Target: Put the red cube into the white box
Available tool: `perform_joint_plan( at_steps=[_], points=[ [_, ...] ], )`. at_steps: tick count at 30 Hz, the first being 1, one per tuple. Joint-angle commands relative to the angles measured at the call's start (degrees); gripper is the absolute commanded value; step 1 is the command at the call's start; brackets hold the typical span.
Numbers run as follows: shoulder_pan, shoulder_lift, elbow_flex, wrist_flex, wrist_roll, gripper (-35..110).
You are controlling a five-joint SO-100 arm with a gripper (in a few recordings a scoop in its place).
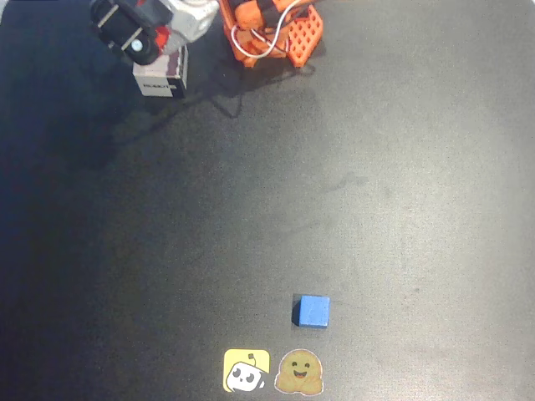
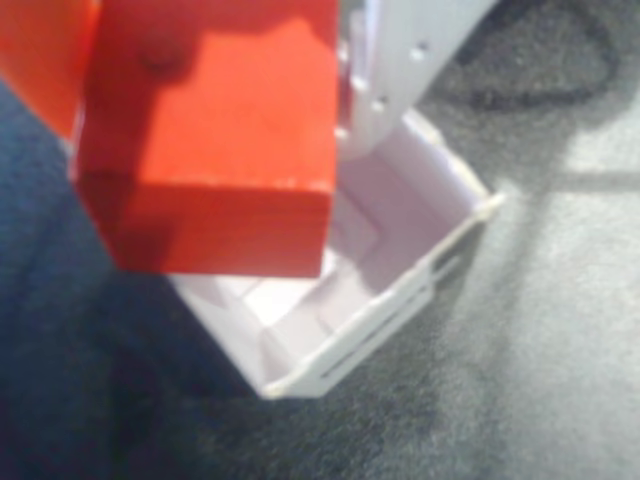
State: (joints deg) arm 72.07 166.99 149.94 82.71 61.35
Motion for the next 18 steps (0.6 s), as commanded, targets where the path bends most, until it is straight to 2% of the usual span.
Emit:
perform_joint_plan(
  at_steps=[1,11,18],
  points=[
    [-0.44,1.14,1.14,-1.58,0.35,0],
    [-1.05,1.85,2.46,-2.55,0.09,1],
    [-1.85,11.16,7.73,-2.37,0.62,1]
  ],
)
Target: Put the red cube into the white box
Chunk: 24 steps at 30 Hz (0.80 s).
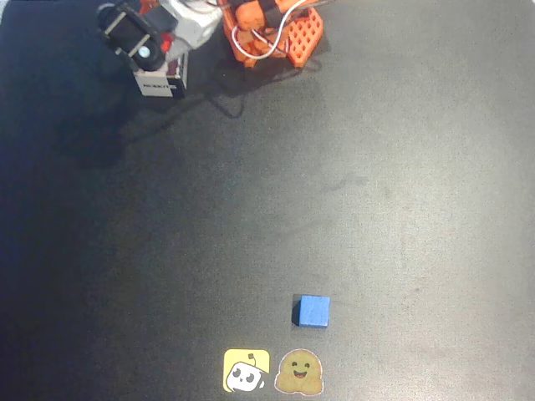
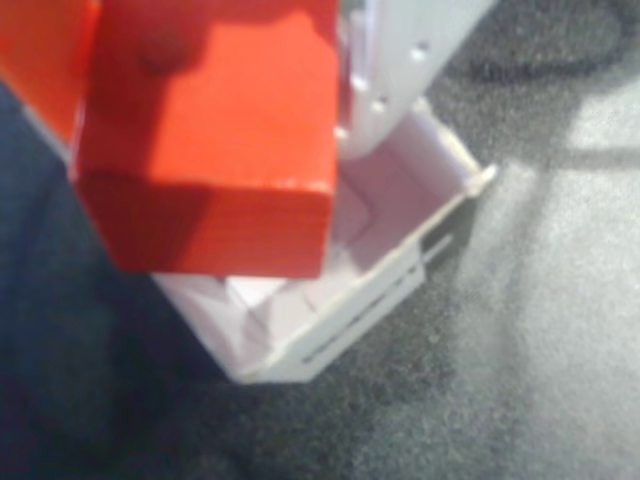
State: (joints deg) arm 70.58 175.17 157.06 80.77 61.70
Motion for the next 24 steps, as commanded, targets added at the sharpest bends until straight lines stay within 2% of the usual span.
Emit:
perform_joint_plan(
  at_steps=[1,14,24],
  points=[
    [-0.35,3.25,0.7,-0.44,0.09,2],
    [-2.02,6.15,1.93,-1.05,-3.6,15],
    [-1.41,10.37,4.39,-2.2,-4.83,18]
  ],
)
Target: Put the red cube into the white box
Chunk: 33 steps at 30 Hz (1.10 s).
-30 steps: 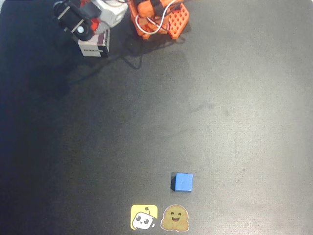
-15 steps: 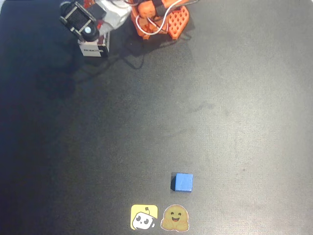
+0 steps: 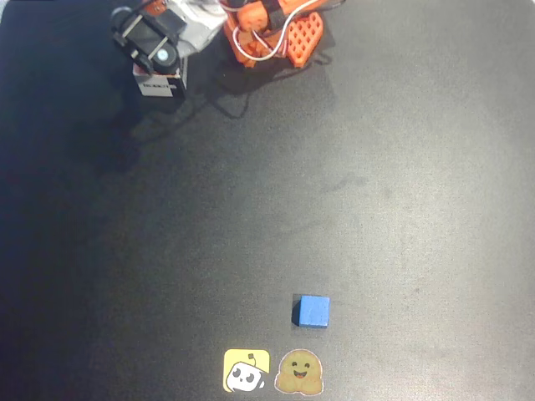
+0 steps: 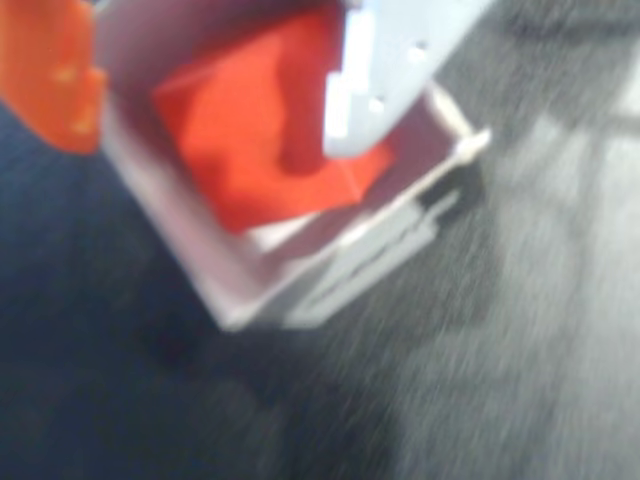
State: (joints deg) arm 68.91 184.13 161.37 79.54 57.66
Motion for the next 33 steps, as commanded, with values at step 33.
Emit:
perform_joint_plan(
  at_steps=[33],
  points=[
    [-30.41,-55.2,-36.12,-16.26,8.26,0]
  ],
)
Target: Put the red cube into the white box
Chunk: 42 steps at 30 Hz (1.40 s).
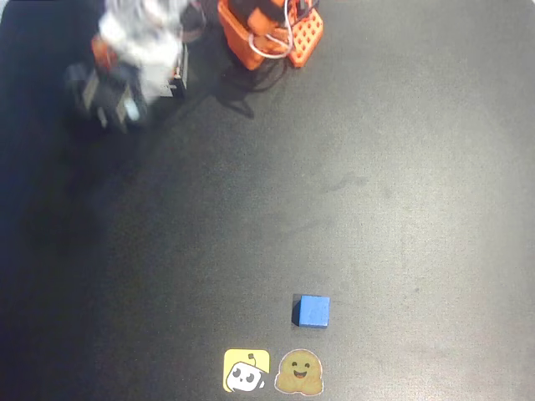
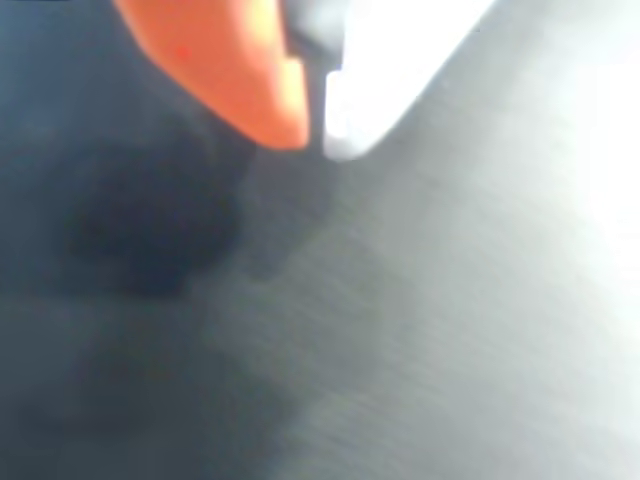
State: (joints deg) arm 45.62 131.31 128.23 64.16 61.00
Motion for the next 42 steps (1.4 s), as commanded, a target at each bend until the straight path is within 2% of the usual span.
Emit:
perform_joint_plan(
  at_steps=[1,8,17,24,35,42],
  points=[
    [-9.93,-2.99,-2.81,-0.97,7.12,0],
    [-27.07,-0.53,0.7,-0.53,20.57,0],
    [-40.69,7.73,8.26,0.26,28.21,0],
    [-42.89,17.4,14.41,3.08,27.07,0],
    [-42.89,51.77,33.57,16.0,24.35,0],
    [-42.36,51.86,40.17,12.74,23.73,0]
  ],
)
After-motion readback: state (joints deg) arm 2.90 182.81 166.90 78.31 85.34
